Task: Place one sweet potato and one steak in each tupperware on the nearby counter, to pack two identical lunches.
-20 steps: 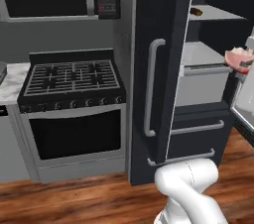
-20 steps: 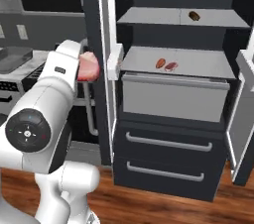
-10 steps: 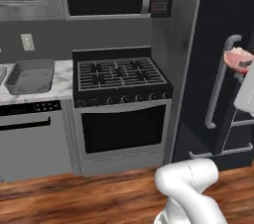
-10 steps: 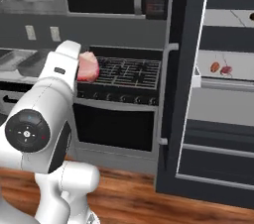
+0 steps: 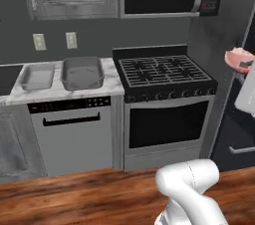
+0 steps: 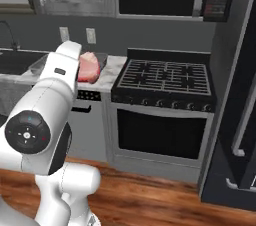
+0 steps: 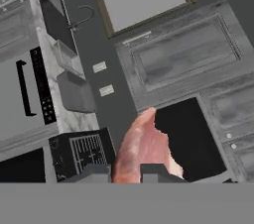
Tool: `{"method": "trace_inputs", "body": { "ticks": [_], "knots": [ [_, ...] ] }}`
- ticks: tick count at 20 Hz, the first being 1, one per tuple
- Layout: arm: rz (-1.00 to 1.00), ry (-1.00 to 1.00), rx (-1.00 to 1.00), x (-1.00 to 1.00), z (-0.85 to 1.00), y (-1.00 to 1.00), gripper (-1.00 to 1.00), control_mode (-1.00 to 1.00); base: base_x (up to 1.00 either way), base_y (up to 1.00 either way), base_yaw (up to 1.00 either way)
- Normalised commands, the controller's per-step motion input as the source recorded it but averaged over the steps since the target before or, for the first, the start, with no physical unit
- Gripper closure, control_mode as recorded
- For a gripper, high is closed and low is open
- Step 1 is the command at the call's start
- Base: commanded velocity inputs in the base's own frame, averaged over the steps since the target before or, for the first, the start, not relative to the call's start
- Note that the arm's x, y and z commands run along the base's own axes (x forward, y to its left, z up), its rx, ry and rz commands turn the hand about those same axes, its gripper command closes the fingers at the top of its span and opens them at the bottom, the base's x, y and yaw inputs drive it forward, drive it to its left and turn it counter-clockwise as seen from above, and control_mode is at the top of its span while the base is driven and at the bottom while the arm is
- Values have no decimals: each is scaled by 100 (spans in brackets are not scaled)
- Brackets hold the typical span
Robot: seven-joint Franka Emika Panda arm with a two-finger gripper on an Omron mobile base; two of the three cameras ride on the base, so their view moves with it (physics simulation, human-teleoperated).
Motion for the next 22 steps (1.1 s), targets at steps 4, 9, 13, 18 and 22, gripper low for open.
{"method": "trace_inputs", "body": {
  "ticks": [4, 9, 13, 18, 22],
  "knots": [
    [0, 0, 0, 0, 0, 0, 100, 100, 42, 100, 0],
    [0, 0, 0, 0, 0, 0, 100, 100, 59, 100, 0],
    [0, 0, 0, 0, 0, 0, 100, 100, 98, 89, -3],
    [0, 0, 0, 0, 0, 0, 100, 100, 100, 18, -12],
    [0, 0, 0, 0, 0, 0, 100, 100, 81, 0, -18]
  ]
}}
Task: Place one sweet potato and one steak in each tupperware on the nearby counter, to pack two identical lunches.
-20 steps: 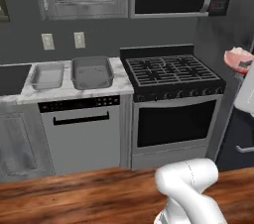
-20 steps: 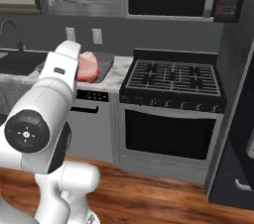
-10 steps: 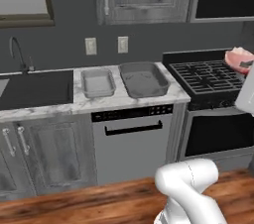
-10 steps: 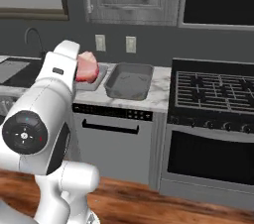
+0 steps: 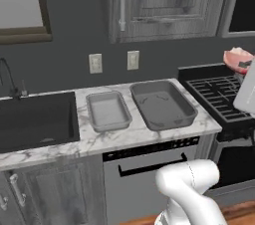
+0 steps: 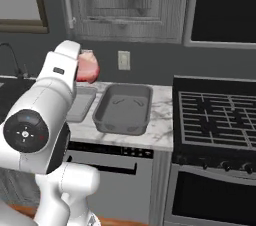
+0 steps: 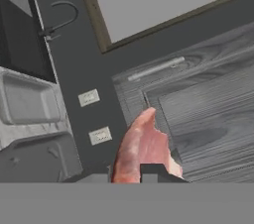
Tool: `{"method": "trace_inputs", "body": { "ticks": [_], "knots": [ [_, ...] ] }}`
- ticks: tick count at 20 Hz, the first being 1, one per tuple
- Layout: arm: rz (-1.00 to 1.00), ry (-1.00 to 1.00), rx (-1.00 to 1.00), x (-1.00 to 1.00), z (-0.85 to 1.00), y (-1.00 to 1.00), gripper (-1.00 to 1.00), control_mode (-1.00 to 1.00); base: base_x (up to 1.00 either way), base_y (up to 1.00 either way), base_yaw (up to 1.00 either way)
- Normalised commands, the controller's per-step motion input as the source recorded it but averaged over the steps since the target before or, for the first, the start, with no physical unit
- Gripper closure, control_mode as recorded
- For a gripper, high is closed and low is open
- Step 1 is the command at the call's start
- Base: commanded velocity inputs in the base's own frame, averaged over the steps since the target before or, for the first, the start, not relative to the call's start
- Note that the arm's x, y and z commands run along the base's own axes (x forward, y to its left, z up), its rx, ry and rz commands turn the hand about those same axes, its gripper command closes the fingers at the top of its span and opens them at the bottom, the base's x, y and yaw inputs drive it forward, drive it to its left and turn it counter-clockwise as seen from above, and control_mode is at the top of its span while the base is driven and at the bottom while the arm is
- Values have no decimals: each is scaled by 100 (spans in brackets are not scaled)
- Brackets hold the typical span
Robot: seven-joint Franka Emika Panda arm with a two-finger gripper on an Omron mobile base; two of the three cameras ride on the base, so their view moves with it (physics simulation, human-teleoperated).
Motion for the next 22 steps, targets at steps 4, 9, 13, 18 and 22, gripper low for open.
{"method": "trace_inputs", "body": {
  "ticks": [4, 9, 13, 18, 22],
  "knots": [
    [0, 0, 0, 0, 0, 0, 100, 100, 61, 0, -16],
    [0, 0, 0, 0, 0, 0, 100, 100, 11, 1, -13],
    [-13, 16, -8, -32, -86, 0, 100, -100, 0, 0, 0],
    [-9, 22, -6, -2, -84, 0, 100, -100, 0, 0, 0],
    [-2, 20, -5, 5, -83, 4, 100, -100, 0, 0, 0]
  ]
}}
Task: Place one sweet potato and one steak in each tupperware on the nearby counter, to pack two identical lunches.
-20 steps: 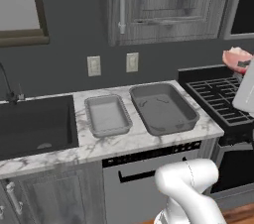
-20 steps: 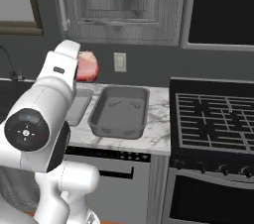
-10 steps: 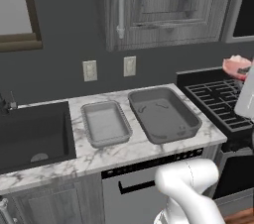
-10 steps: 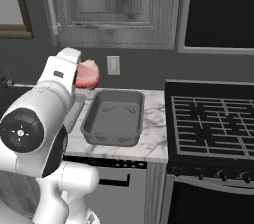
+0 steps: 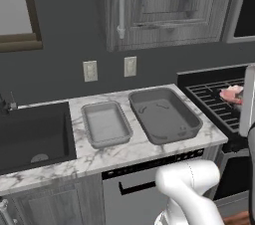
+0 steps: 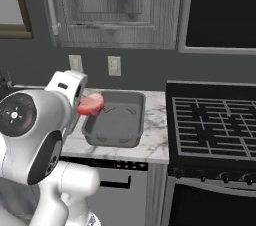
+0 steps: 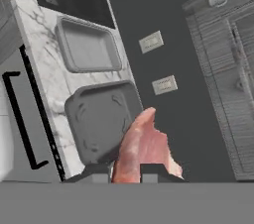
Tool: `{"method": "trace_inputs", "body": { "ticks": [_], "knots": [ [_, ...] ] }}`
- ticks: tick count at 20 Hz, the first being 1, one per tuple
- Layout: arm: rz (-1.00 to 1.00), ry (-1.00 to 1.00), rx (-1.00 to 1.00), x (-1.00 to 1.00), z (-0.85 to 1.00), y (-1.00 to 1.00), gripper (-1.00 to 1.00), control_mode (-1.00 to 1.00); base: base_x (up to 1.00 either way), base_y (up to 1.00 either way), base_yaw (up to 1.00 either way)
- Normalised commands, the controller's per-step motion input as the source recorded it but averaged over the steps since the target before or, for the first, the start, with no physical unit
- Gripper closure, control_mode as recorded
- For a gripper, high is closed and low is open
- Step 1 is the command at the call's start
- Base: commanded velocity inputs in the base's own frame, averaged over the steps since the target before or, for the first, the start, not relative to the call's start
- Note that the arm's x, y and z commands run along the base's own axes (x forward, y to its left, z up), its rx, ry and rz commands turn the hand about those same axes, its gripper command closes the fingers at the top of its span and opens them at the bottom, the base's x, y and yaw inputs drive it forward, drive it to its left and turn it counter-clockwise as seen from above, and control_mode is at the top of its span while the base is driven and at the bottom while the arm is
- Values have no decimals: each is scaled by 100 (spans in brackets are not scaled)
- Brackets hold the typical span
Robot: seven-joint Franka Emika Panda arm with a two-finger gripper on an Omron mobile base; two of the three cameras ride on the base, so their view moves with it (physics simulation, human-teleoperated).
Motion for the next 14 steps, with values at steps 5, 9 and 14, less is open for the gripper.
{"method": "trace_inputs", "body": {
  "ticks": [5, 9, 14],
  "knots": [
    [0, 8, -2, 2, -95, 20, 100, -100, 0, 0, 0],
    [0, 0, 0, 10, -91, 42, 100, -100, 0, 0, 0],
    [0, -1, 7, 37, -69, 46, 100, -100, 0, 0, 0]
  ]
}}
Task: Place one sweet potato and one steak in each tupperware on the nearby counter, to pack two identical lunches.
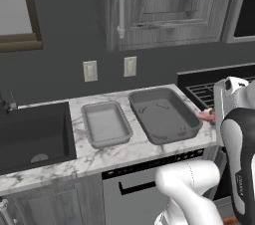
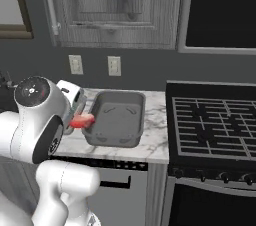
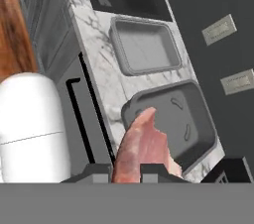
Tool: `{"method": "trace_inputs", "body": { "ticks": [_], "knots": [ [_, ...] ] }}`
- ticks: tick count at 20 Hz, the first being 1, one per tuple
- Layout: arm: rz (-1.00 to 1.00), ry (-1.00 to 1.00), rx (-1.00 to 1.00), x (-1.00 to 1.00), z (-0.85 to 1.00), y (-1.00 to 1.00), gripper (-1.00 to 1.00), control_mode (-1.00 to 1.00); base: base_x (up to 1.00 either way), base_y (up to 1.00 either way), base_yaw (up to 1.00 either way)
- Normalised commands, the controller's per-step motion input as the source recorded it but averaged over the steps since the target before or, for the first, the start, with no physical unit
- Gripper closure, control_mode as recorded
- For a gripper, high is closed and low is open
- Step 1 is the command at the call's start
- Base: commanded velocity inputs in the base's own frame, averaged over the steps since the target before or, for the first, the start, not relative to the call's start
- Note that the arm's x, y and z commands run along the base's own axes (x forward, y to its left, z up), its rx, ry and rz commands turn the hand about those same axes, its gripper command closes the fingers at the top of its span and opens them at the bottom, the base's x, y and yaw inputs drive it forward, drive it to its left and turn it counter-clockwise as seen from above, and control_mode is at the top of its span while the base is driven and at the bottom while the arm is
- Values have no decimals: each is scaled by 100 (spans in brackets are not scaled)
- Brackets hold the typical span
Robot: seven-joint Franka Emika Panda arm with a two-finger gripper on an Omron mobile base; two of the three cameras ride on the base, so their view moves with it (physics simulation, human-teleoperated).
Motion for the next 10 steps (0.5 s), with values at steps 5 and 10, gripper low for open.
{"method": "trace_inputs", "body": {
  "ticks": [5, 10],
  "knots": [
    [0, -1, 11, 58, -59, 24, 100, -100, 0, 0, 0],
    [0, -9, 3, 54, -58, 0, 100, -100, 0, 0, 0]
  ]
}}
